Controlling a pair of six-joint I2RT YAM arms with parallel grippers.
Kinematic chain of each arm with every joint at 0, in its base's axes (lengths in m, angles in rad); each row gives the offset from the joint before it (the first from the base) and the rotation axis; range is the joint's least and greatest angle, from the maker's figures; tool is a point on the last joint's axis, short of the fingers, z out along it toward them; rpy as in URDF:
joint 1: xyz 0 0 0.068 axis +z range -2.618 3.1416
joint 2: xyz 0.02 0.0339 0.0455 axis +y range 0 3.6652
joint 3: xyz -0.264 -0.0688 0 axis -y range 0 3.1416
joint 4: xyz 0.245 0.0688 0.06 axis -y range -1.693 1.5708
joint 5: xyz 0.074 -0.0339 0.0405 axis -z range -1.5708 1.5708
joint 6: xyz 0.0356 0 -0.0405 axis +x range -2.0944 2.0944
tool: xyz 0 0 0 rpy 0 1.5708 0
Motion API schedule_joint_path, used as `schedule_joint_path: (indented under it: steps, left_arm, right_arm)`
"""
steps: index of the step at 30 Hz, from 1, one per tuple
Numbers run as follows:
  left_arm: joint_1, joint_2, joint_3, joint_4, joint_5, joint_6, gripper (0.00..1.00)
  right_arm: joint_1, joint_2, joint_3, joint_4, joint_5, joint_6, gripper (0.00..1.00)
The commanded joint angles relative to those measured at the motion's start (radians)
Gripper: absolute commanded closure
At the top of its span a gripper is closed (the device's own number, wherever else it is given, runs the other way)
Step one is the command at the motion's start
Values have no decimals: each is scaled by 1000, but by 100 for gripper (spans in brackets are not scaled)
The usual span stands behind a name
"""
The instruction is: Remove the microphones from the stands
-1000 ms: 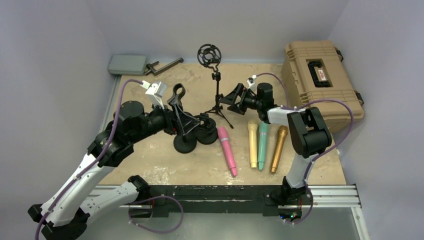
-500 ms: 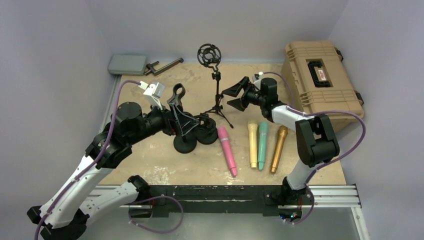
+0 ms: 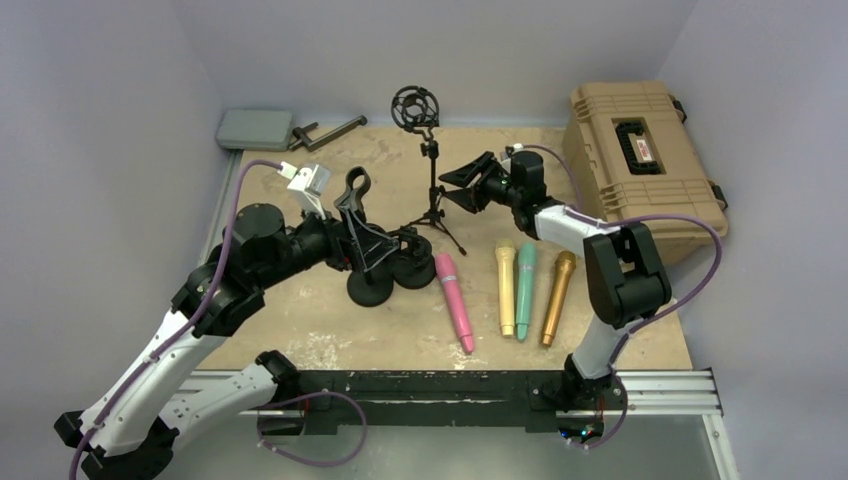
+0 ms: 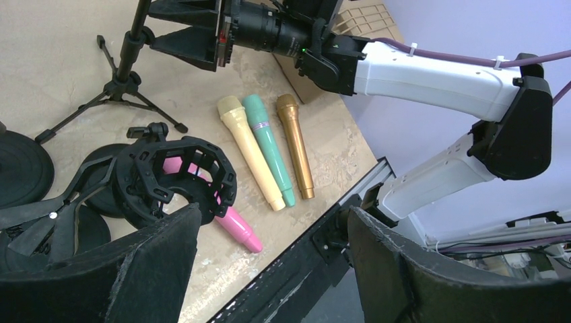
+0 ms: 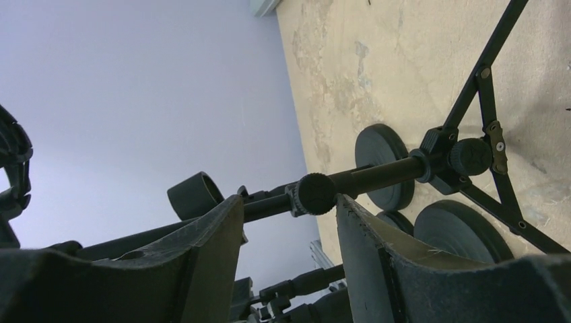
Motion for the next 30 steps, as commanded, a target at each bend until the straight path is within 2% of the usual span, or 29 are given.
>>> schedule_joint_path:
  steps: [1, 9, 12, 15, 17, 20, 22, 24, 26, 30]
  left_arm:
    - [-3, -12, 28, 18, 0, -5, 22]
    - [-4, -15, 29, 20, 0, -5, 22]
    - [-4, -19, 28, 20, -1, -6, 22]
    - [-3, -21, 28, 18, -1, -5, 22]
    - [-3, -24, 26, 17, -1, -7, 22]
    - [-4, -29, 24, 14, -5, -7, 22]
    - [-3, -35, 22, 9, -9, -5, 22]
    - [-3, -40, 19, 7, -11, -6, 22]
    - [-3, -44, 16, 6, -11, -6, 22]
    - [-3, -55, 7, 7, -19, -8, 22]
  right_arm:
    - [18, 20, 42, 24, 42, 55, 48]
    - [25, 40, 16, 61, 61, 86, 56]
    - [27, 50, 7, 92, 56, 109, 65]
    - [27, 52, -4, 98, 62, 120, 69]
    - [30, 48, -21, 112, 67, 125, 78]
    - [28, 40, -63, 158, 75, 131, 100]
    - [29, 43, -88, 204, 72, 109, 100]
    - [27, 61, -115, 279, 45, 83, 100]
    - [28, 84, -164, 434, 28, 78, 100]
    - [28, 178, -224, 839, -19, 61, 100]
